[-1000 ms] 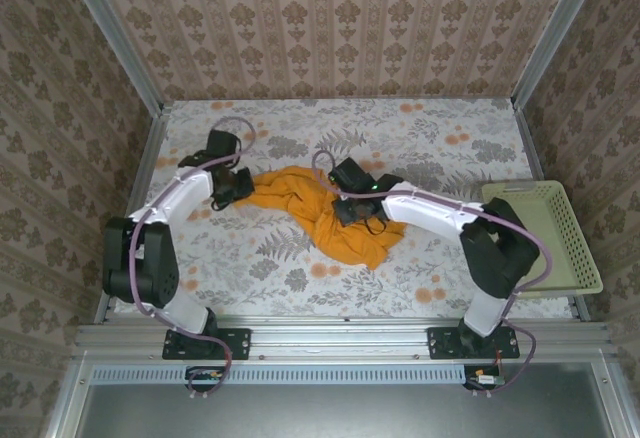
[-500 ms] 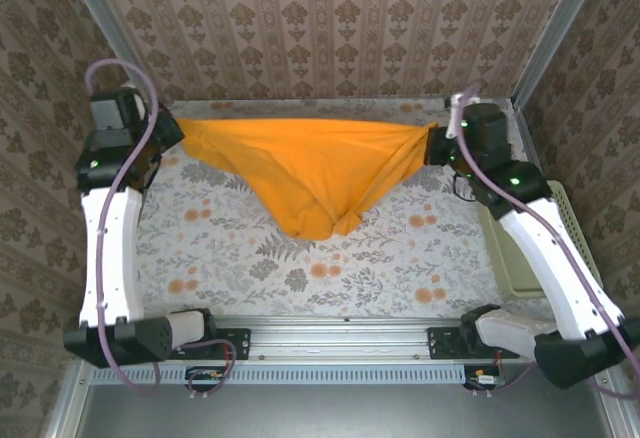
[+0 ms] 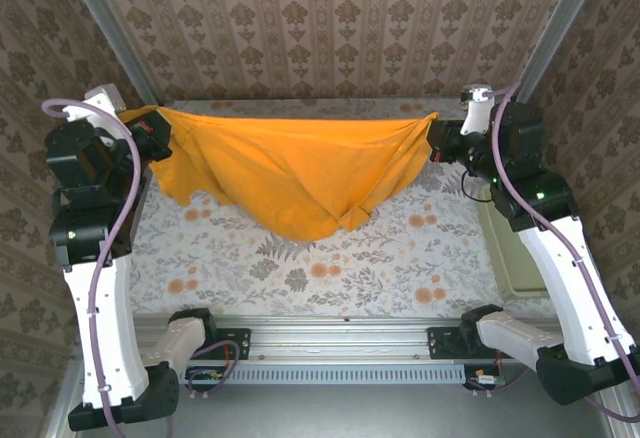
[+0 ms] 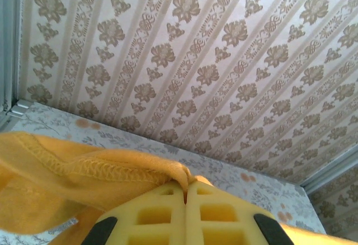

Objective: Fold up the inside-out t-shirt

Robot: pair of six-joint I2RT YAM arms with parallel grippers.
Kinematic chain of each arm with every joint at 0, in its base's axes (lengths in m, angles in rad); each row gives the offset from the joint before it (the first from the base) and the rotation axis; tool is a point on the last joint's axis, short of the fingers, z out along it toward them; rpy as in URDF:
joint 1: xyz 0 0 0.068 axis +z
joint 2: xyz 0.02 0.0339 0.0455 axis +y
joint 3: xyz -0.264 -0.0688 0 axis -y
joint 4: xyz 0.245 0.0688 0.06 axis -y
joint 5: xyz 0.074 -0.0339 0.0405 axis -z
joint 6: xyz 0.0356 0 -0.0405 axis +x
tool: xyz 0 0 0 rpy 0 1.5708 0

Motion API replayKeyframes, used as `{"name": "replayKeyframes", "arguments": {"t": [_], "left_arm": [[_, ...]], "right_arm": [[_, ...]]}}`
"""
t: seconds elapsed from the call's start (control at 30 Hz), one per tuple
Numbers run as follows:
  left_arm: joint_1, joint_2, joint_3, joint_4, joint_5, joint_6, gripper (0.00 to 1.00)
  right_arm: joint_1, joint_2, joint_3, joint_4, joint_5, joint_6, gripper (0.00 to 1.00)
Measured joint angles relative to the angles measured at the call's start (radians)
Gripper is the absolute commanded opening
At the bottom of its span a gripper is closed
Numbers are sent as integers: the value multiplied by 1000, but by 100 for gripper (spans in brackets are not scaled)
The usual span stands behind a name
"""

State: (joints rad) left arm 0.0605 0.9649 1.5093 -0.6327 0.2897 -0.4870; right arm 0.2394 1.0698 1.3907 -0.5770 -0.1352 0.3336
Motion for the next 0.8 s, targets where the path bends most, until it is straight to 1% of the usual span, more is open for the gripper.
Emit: {"name": "replayKeyframes", "arguments": {"t": [0.1,0.17,0.23,0.3,0.37,0.47,0.53,0.67,0.73,0.8], "left_arm": [[-1,86,38,-24,6,13,0],[-7,186,117,-67,10,19,0],[-22,318,220,-102,18,21,0],[-40,429,304,-126,26,22,0],[-63,534,398,-147,31,21,0],[-109,691,593,-154,33,21,0],[-153,802,775,-149,33,21,0],[-245,977,1112,-107,61,20,0],[-279,999,1165,-64,82,19,0],[-297,990,1155,-19,97,18,0]], "right_arm": [[-24,36,8,-11,13,23,0],[-72,76,35,-33,11,48,0],[-141,130,90,-55,-6,82,0],[-190,191,168,-65,-26,110,0],[-210,247,253,-71,-34,128,0],[-222,304,376,-84,-34,145,0],[-238,330,475,-102,-30,146,0],[-257,326,638,-112,10,129,0],[-257,293,671,-112,34,110,0],[-257,241,675,-114,42,91,0]]}}
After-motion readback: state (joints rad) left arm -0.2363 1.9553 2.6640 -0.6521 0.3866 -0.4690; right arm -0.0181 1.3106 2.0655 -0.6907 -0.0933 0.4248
